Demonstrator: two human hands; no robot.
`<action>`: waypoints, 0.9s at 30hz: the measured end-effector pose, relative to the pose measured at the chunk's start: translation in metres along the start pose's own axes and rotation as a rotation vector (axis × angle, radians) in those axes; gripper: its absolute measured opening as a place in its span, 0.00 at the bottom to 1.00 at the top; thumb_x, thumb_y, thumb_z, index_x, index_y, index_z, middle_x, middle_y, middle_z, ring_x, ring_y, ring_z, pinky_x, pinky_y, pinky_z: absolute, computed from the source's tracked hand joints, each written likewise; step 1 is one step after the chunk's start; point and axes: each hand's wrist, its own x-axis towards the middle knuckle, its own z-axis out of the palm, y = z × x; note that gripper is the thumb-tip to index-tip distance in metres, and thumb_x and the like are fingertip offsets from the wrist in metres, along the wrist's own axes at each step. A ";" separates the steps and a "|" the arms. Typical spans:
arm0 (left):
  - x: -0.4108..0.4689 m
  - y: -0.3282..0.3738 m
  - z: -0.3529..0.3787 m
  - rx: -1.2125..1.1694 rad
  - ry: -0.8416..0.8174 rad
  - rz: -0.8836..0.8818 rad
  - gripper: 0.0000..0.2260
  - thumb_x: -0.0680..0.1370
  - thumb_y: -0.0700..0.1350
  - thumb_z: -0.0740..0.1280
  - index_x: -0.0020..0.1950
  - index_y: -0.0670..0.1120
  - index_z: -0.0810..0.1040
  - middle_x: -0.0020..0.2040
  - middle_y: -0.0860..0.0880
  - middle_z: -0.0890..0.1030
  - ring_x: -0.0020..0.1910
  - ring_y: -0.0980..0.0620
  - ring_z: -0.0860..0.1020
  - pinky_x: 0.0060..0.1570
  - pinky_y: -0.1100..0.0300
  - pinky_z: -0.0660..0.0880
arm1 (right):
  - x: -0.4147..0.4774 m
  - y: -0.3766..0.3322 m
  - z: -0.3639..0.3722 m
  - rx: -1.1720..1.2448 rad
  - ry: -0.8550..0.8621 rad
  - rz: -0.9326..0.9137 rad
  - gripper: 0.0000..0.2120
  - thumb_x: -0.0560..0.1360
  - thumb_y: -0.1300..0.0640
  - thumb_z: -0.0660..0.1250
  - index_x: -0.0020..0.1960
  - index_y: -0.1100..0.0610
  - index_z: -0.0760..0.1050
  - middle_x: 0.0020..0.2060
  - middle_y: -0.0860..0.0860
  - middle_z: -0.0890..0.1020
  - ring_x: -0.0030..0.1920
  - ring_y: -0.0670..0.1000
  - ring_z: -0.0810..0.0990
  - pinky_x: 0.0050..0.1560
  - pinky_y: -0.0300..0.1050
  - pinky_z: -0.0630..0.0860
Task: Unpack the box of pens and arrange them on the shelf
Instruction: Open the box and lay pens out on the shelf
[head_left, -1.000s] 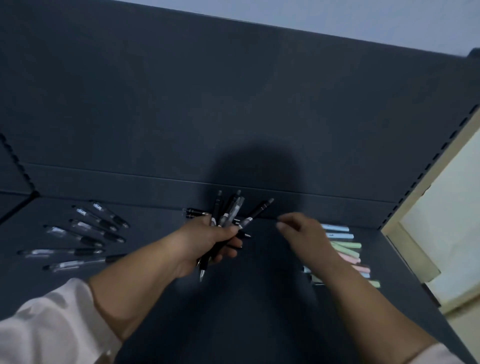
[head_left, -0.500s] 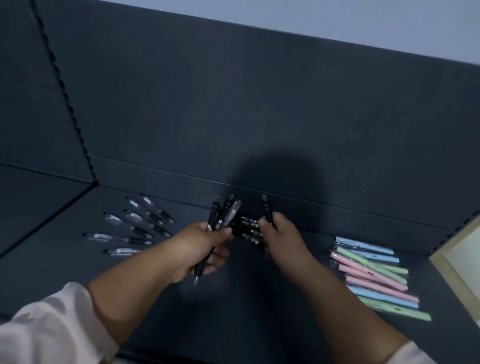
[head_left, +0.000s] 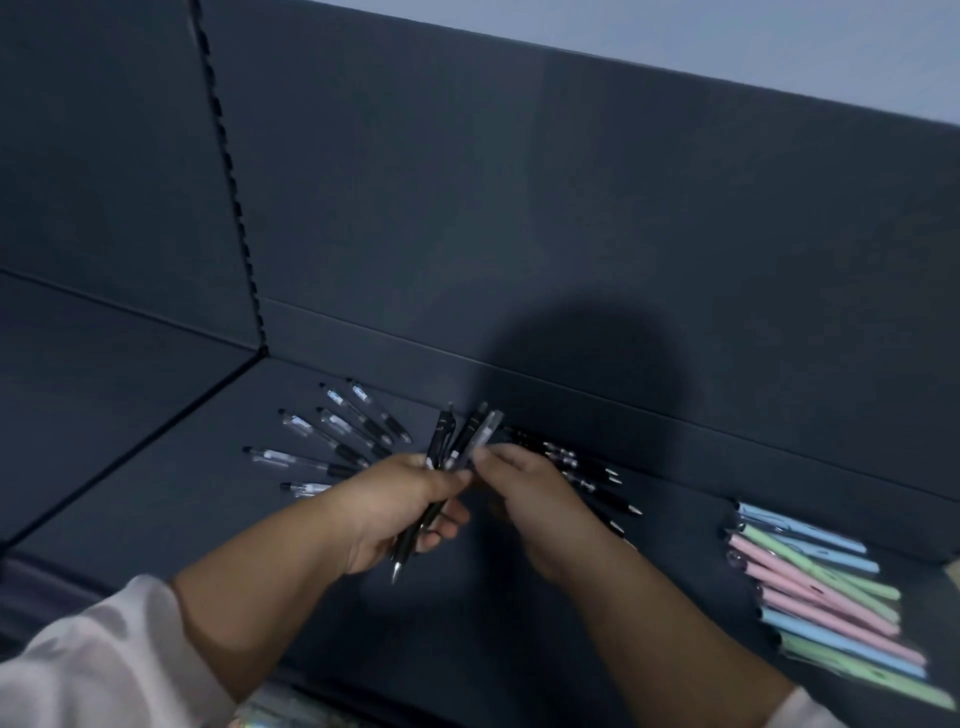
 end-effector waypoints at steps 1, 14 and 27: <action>-0.001 -0.001 -0.003 0.001 0.004 0.002 0.08 0.79 0.46 0.65 0.53 0.43 0.77 0.34 0.47 0.79 0.31 0.54 0.76 0.28 0.64 0.71 | 0.001 -0.004 0.009 0.114 -0.049 0.033 0.09 0.80 0.57 0.61 0.45 0.57 0.78 0.38 0.52 0.82 0.38 0.47 0.79 0.41 0.37 0.75; -0.034 -0.013 -0.102 -0.220 0.300 0.034 0.10 0.78 0.50 0.66 0.48 0.44 0.77 0.27 0.51 0.69 0.22 0.56 0.62 0.21 0.67 0.61 | 0.082 -0.003 0.090 -0.836 -0.017 -0.206 0.10 0.79 0.56 0.62 0.58 0.55 0.76 0.52 0.52 0.80 0.52 0.52 0.77 0.50 0.41 0.70; -0.023 0.003 -0.086 -0.400 0.250 0.095 0.16 0.81 0.55 0.58 0.54 0.46 0.79 0.45 0.45 0.82 0.42 0.49 0.80 0.41 0.57 0.77 | 0.032 -0.008 0.111 -0.284 -0.227 -0.136 0.04 0.77 0.55 0.65 0.52 0.50 0.73 0.45 0.47 0.80 0.46 0.46 0.79 0.51 0.45 0.77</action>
